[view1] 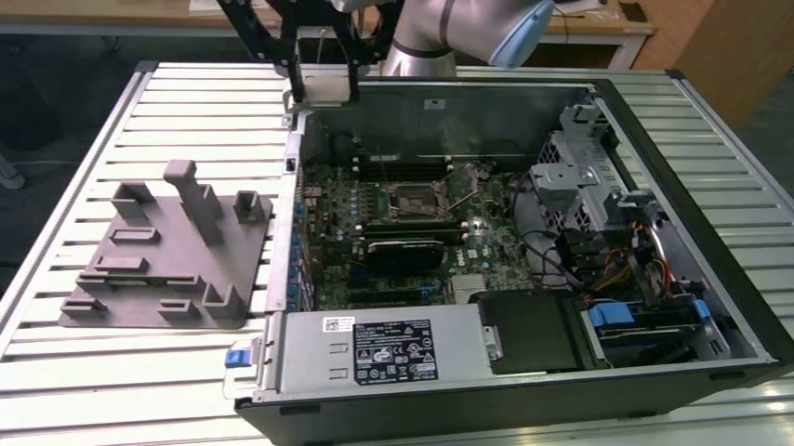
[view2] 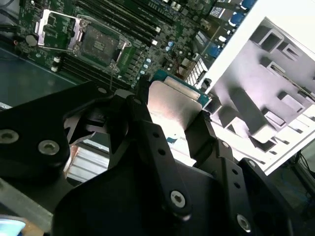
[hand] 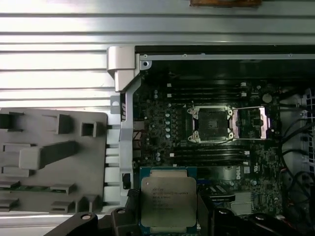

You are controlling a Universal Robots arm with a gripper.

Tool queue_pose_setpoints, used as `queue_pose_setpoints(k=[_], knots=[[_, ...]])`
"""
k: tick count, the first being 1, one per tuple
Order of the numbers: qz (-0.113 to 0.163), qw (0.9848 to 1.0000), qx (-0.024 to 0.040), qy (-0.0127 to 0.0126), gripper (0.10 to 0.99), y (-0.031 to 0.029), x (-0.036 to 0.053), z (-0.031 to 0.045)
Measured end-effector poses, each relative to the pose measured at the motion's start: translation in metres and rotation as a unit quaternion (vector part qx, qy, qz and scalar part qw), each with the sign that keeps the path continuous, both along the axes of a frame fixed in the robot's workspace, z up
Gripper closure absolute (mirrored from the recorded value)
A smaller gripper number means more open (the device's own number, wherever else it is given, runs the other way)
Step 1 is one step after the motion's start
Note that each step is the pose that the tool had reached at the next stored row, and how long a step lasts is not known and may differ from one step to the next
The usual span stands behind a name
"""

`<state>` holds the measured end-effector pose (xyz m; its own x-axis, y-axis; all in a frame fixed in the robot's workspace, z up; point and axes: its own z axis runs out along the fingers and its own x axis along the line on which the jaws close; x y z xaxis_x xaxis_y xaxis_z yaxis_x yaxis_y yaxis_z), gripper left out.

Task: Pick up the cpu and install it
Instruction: 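Pick up the cpu and move it towards the insertion slot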

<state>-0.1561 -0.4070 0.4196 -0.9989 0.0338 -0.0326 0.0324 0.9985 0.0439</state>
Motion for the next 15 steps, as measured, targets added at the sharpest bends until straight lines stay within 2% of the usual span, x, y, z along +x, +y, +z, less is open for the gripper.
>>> queue_pose_setpoints(k=[15], knots=[[0.000,1.0000,0.0000,0.0070,0.545,0.0000,0.0399,-0.0273]])
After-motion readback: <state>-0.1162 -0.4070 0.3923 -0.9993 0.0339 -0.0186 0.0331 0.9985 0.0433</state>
